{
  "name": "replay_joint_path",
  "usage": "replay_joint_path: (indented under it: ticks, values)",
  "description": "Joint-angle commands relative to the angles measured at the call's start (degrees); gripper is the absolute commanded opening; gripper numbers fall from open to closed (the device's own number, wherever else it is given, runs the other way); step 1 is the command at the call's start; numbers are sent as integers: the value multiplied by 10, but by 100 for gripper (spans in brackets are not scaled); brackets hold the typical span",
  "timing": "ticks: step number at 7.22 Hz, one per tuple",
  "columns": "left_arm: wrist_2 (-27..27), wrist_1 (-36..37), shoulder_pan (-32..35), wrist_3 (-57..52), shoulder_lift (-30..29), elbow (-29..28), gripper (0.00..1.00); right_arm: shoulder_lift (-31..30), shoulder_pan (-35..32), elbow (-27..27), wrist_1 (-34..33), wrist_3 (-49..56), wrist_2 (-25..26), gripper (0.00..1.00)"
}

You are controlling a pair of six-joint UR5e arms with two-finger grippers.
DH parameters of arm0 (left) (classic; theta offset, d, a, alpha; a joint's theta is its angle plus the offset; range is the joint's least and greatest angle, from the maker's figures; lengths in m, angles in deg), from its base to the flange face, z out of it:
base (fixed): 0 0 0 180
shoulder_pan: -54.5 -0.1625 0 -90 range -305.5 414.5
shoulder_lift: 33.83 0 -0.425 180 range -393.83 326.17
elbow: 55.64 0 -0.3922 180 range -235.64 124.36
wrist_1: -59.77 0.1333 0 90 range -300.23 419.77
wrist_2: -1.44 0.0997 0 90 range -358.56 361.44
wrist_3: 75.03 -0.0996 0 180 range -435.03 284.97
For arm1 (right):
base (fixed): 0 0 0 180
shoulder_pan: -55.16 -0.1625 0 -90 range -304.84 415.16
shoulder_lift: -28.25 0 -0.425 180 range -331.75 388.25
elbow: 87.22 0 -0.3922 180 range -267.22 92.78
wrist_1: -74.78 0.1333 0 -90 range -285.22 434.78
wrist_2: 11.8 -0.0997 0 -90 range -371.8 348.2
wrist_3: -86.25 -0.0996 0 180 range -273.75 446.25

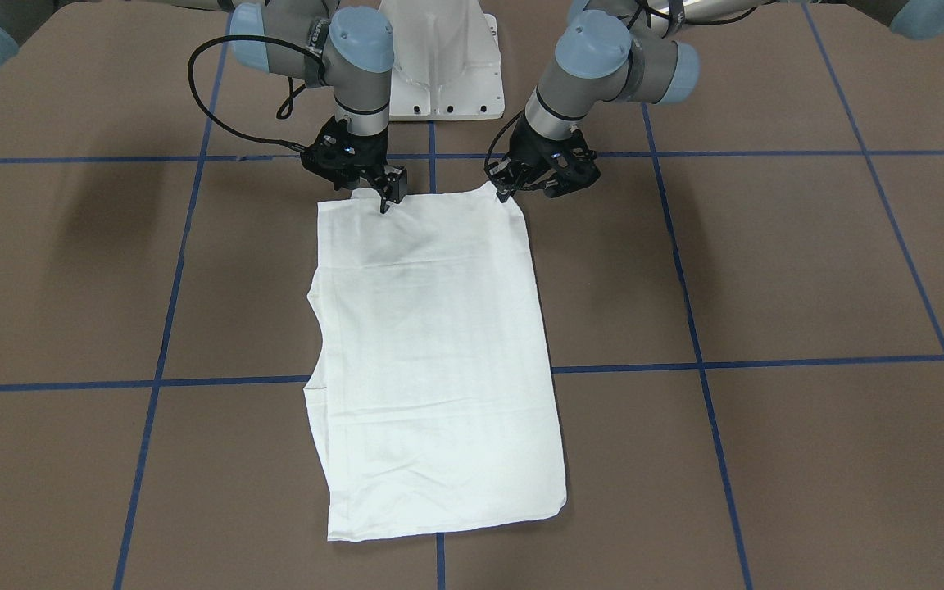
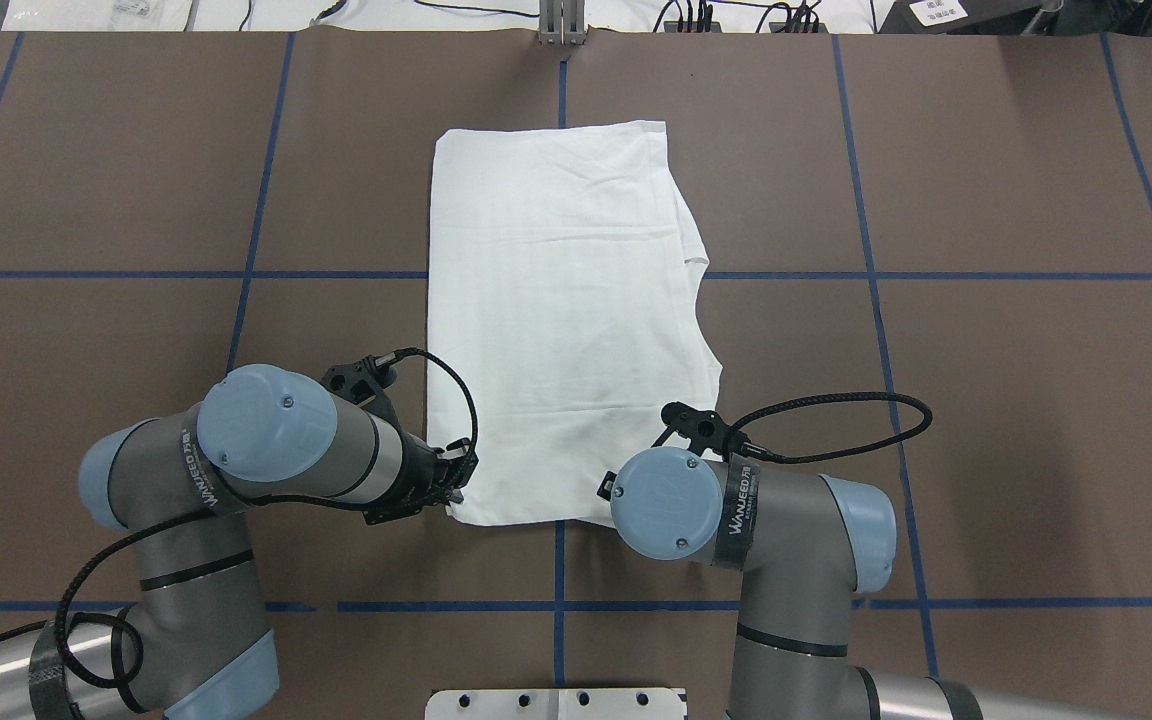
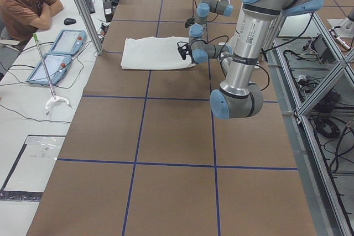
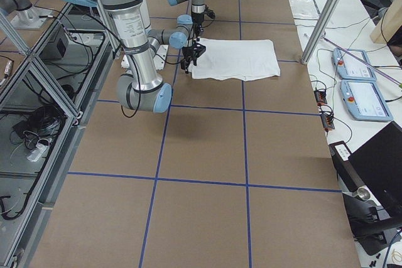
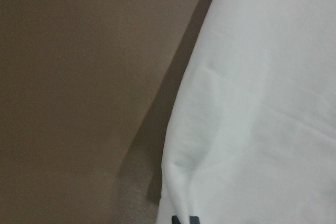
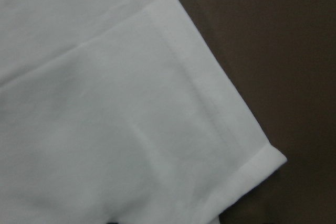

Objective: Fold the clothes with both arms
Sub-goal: 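Lower both grippers and pinch the two near corners of the shirt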

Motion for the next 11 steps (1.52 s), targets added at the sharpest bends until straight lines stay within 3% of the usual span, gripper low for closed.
replay_joint_path:
  ticks: [1,7,11]
  values:
    - [0,0,0,-1,0,0,0,4,0,-2,1,0,0,17]
    - [0,0,0,-2,0,0,0,5,0,-2,1,1,0,14]
    - [0,0,0,-2,-2,0,0,7,-3,-4,0,1,0,6]
